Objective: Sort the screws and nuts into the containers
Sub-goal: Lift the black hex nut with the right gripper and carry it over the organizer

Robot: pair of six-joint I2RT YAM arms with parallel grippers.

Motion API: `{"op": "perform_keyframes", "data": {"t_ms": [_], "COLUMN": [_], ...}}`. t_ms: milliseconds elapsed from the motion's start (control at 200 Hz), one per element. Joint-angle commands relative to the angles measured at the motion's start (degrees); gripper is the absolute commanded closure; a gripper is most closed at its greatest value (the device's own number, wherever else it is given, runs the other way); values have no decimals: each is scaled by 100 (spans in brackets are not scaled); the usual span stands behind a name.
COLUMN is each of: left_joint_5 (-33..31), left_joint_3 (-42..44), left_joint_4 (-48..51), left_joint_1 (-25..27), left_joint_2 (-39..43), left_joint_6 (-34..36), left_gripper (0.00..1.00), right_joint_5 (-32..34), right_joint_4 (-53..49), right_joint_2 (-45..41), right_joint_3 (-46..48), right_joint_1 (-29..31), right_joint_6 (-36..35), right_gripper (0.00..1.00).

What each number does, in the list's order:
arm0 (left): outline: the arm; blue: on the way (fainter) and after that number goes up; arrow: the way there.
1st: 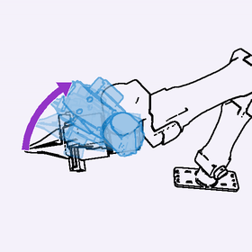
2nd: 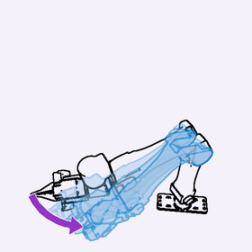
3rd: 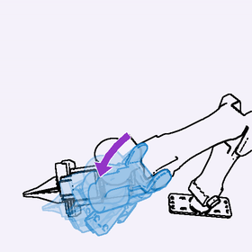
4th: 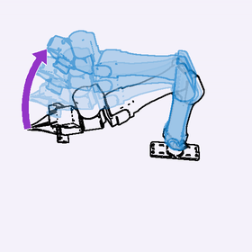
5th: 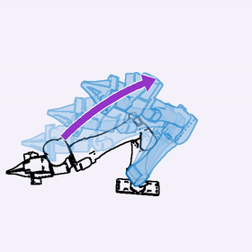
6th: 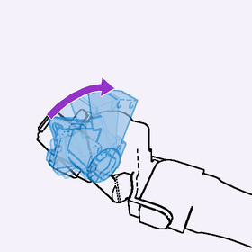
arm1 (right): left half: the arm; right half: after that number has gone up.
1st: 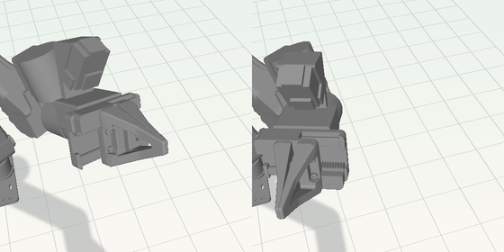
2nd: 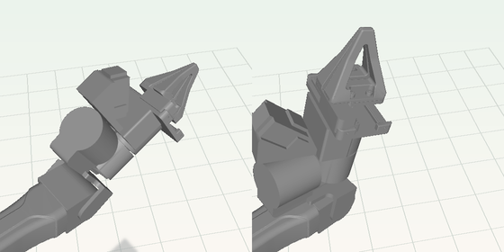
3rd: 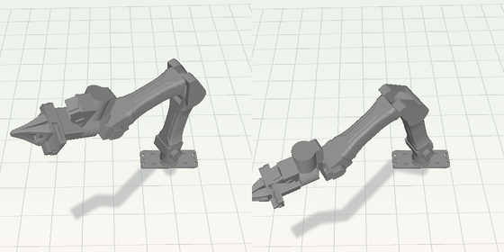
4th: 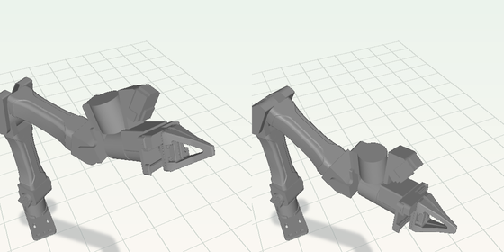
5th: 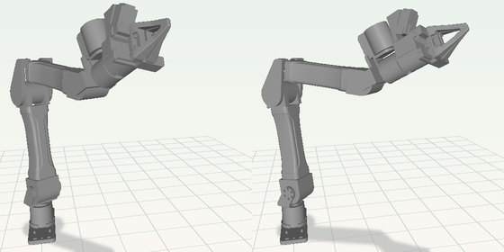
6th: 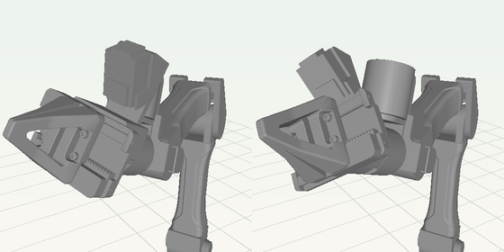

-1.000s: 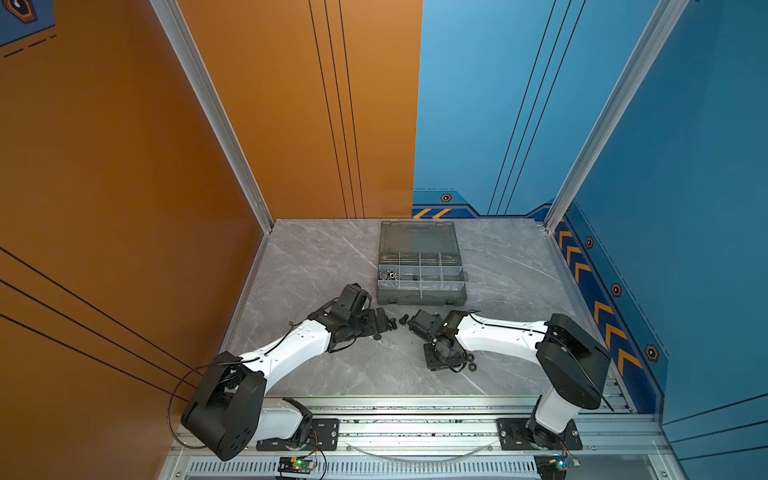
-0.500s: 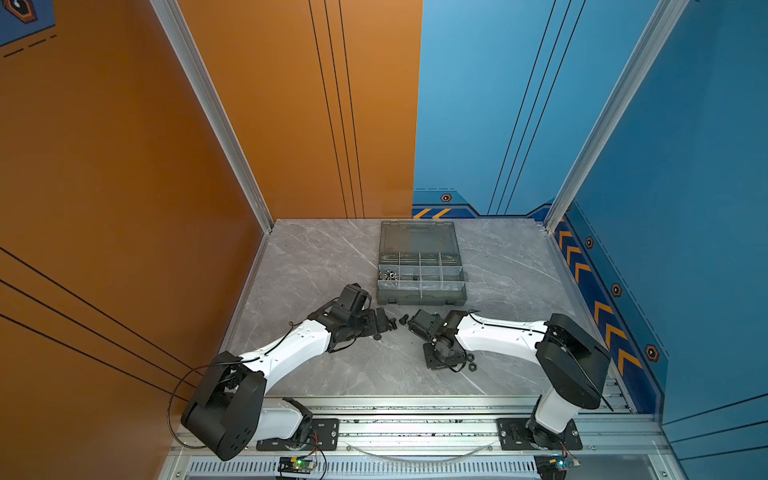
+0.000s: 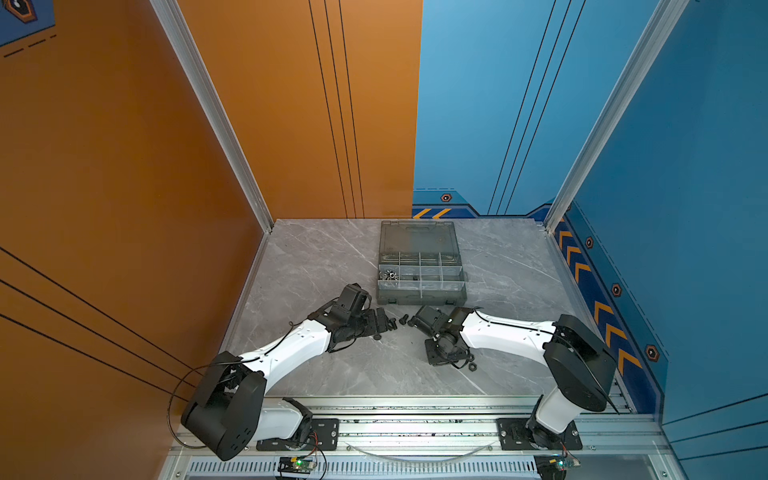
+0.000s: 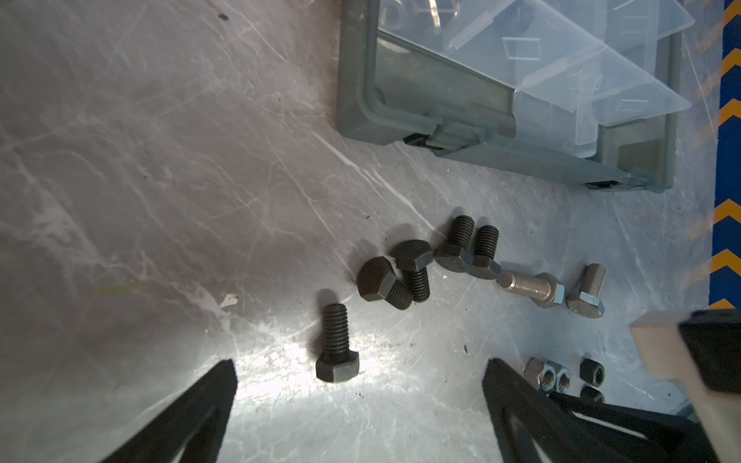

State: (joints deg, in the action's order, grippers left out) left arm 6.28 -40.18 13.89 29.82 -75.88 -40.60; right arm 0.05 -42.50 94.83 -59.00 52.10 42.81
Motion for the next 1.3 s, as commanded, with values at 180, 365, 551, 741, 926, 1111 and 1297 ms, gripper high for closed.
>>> {"op": "perform_keyframes", "data": {"t_ms": [180, 365, 551, 741, 926, 1111, 1297], "left_joint_5": [4, 41, 152, 152, 156, 155, 153], "left_joint_3": [-16, -11, -153, -290, -279, -310, -319], "left_joint_4": [-48, -60, -56, -28, -81, -76, -35], "left_joint_1": [22, 4, -27, -43, -47, -47, -55], "left_joint_2": [20, 29, -106, -156, -170, -146, -123], "left_joint_6": [-23, -1, 21, 34, -26, -45, -41], "left_gripper": [2, 2, 2, 2, 2, 2, 2], "right_joint_5": [-286, -305, 32, -10, -171, -272, -383], "right_joint_4": [-285, -374, -599, -647, -768, -779, -781], "right_joint_2": [-459, 33, 927, 1932, 2852, 3328, 3613], "right_joint_3": [-1186, -2267, -3477, -4642, -5517, -5845, -5939], "right_joint_1": [-540, -1057, -1480, -1727, -1897, -1958, -1957], "right_joint_6": [-925, -1396, -1700, -1771, -1881, -1837, -1811], "right_gripper": [100, 100, 100, 100, 100, 100, 100]}}
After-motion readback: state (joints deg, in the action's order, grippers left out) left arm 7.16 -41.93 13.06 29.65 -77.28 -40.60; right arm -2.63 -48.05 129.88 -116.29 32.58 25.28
